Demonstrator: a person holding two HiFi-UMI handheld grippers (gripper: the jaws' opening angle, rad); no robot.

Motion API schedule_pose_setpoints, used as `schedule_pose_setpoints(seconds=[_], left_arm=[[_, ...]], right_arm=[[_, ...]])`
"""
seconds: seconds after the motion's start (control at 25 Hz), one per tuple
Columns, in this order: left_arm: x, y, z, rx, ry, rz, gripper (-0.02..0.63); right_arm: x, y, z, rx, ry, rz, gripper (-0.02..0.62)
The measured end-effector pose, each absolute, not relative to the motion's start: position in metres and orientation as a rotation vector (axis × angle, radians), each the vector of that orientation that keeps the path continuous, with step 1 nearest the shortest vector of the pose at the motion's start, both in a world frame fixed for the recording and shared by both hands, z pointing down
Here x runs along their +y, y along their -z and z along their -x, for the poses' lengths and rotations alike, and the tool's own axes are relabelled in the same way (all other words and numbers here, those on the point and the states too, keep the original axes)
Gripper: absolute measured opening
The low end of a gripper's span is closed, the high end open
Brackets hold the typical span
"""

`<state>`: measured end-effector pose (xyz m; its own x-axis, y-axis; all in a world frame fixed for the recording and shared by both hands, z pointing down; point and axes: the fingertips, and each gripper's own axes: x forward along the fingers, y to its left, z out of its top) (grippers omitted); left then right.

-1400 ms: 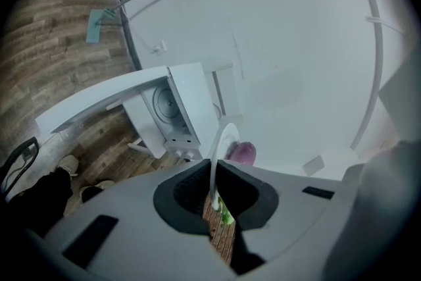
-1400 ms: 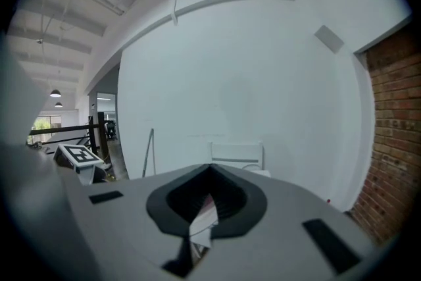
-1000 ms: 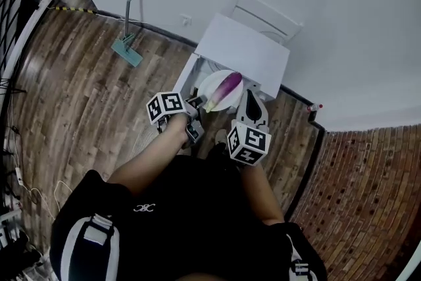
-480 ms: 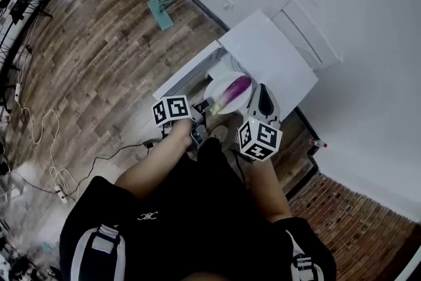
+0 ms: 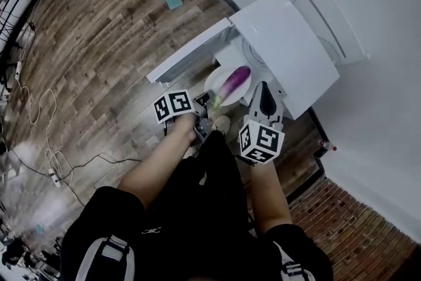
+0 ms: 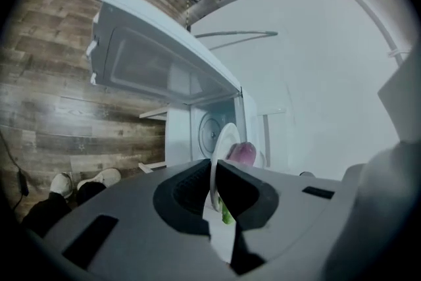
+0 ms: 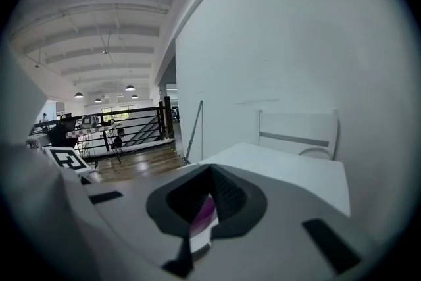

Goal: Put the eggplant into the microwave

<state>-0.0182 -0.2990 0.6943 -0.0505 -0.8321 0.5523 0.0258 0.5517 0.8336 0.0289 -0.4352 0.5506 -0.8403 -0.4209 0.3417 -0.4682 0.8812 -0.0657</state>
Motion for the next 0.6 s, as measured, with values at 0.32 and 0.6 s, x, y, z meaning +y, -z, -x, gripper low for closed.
schedule_pose_setpoints(seconds=[0.32,0.6], left_arm=[[-0.365,-0.806,0.037,-1.466,0.892,-0.813,0.022],[-0.433,-0.852,0.058,-1.493,0.854,-1.014,0.021]], right_arm=[[-0.438,-0.696,-0.045,-2.708,-0.348,-0.639,0.006],[-0.450,-0.769,-0.041,-2.800,-0.301,-0.668,0.006]])
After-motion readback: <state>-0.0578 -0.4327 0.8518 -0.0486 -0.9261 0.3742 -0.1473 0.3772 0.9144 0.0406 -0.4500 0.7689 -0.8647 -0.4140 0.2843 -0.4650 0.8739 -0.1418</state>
